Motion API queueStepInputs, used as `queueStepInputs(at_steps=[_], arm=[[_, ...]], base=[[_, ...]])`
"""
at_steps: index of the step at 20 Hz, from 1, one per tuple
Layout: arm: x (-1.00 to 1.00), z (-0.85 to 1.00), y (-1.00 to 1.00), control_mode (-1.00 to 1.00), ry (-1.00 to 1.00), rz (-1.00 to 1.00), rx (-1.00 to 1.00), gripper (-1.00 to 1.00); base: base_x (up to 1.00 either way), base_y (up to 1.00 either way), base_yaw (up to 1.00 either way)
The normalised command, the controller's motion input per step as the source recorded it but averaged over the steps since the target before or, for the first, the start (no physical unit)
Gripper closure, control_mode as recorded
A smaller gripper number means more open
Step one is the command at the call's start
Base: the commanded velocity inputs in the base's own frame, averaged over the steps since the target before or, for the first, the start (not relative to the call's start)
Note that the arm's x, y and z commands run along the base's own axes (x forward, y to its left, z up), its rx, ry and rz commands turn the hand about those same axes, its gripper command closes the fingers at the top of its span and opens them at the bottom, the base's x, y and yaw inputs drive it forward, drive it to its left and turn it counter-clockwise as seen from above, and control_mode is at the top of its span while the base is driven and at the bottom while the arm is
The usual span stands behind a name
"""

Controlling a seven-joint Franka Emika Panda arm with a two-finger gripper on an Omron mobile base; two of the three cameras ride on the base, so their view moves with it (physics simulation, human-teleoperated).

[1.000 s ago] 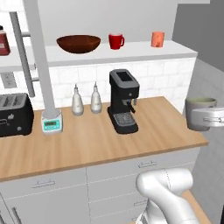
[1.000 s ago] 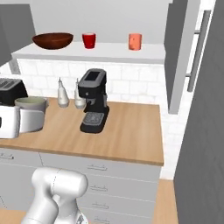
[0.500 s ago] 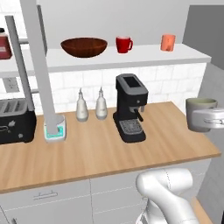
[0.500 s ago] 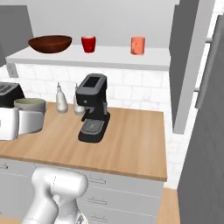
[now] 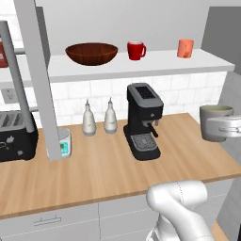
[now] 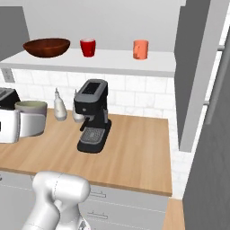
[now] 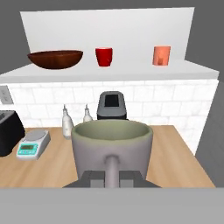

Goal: Gather all objects into one cabinet and sort the glasses and bowls to opposite sides.

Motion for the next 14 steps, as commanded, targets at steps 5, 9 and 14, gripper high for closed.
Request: queueStepInputs(at_steps=[5,9,14], arm=[[0.00,0.00,0.00,1.00,0.00,0.00,0.00,1.00],[0.00,0.00,-0.02,-1.00,0.00,0.00,0.00,1.00],[0.00,0.35,-0.27,-1.00,-0.05,-0.08,0.00,1.00]], base=[[0.41,-0.04,0.00],[0.04,0.00,0.00],[0.00,0.00,0.00]])
